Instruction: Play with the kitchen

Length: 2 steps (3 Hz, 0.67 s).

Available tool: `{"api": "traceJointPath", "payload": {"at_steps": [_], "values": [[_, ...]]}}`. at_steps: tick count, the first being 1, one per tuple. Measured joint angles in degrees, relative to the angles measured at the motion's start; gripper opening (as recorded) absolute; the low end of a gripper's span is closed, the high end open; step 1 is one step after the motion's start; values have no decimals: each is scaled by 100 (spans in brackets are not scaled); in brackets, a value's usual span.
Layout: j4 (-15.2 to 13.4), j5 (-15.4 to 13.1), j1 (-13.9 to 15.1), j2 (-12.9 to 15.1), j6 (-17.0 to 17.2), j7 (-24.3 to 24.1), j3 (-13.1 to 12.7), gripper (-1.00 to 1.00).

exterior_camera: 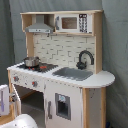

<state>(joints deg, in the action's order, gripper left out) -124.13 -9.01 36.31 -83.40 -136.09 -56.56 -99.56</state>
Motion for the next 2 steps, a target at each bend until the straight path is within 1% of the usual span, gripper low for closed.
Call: {"api": "traceJointPath", "payload": {"at_steps": [1, 2], "values": [[100, 0, 23, 0, 5, 180, 104, 100], [166, -6, 10, -3, 5, 737, 400, 100]]}}
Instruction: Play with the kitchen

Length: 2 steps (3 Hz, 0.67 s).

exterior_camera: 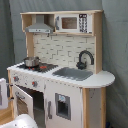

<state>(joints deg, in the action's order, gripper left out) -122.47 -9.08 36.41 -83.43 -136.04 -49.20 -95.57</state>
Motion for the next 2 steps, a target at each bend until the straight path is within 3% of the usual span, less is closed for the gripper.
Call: {"api": "traceJointPath", "payload": {"at_steps": [2], "values": [[1, 5, -101, 17, -86, 1102, 576, 100]]}}
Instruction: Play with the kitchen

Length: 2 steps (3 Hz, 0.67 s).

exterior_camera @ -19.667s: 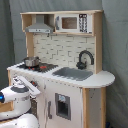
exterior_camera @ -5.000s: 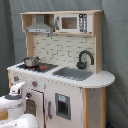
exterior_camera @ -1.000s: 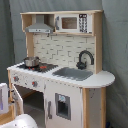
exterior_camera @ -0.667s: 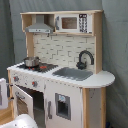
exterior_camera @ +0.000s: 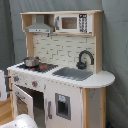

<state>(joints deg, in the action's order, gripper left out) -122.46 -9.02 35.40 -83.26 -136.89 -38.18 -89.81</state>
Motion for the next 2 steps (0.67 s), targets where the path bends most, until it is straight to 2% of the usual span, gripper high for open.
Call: {"api": "traceJointPath", "payload": {"at_steps": [2], "values": [[-15, 30, -210, 97, 18, 1395, 570, 100]]}}
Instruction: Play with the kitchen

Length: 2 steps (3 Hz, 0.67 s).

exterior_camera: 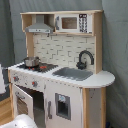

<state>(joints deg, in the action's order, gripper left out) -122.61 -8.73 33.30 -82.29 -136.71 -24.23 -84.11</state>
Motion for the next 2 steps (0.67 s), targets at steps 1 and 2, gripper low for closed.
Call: {"api": "traceJointPath", "payload": {"at_steps": [1, 2], "values": [[-23, 17, -123, 93, 53, 705, 303, 100], [-53, 19, -247, 208, 93, 1382, 590, 100]]}}
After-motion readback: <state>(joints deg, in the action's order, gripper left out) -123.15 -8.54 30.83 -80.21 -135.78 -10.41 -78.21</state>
